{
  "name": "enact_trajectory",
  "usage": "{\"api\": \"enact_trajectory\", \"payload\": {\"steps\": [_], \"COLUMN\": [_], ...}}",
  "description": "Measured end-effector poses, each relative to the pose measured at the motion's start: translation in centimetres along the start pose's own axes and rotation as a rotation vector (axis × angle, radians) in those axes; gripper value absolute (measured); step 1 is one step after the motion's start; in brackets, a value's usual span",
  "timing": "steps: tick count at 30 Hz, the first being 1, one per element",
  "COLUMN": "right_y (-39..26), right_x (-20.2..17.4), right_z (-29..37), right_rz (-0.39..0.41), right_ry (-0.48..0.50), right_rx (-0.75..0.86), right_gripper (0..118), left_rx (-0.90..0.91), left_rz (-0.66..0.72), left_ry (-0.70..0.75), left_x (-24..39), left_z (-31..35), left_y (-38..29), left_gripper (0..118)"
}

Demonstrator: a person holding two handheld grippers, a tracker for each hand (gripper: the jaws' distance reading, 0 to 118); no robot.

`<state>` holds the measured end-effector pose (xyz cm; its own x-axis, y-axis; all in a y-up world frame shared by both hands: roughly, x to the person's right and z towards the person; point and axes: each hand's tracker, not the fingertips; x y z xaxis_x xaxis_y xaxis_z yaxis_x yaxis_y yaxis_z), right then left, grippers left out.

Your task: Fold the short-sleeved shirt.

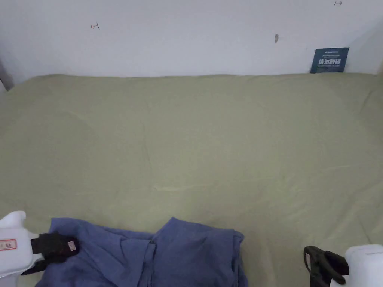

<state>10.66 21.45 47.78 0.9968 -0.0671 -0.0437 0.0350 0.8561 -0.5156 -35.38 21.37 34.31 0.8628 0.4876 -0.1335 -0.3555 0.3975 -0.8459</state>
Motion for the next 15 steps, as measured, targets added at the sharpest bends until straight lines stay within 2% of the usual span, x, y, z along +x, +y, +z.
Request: {"api": "enact_trajectory", "payload": {"steps": [8,15], "right_y": [-0.1,-0.7], "right_x": [0.2,1.8], "right_z": [1.0,1.2], "right_rz": [-0.009,-0.050], "right_ry": [0.000,-0.026], "right_rx": [0.016,0.003], "right_gripper": [0,0], "left_rx": [-0.088,-0.212], "left_rz": [-0.173,-0.308], "left_ry": [-0.072,-0.077], "left_x": [9.5,16.0], "left_z": [-0.7,-6.9], "left_y": [-0.4,-2.7], "left_gripper": [9,9]}}
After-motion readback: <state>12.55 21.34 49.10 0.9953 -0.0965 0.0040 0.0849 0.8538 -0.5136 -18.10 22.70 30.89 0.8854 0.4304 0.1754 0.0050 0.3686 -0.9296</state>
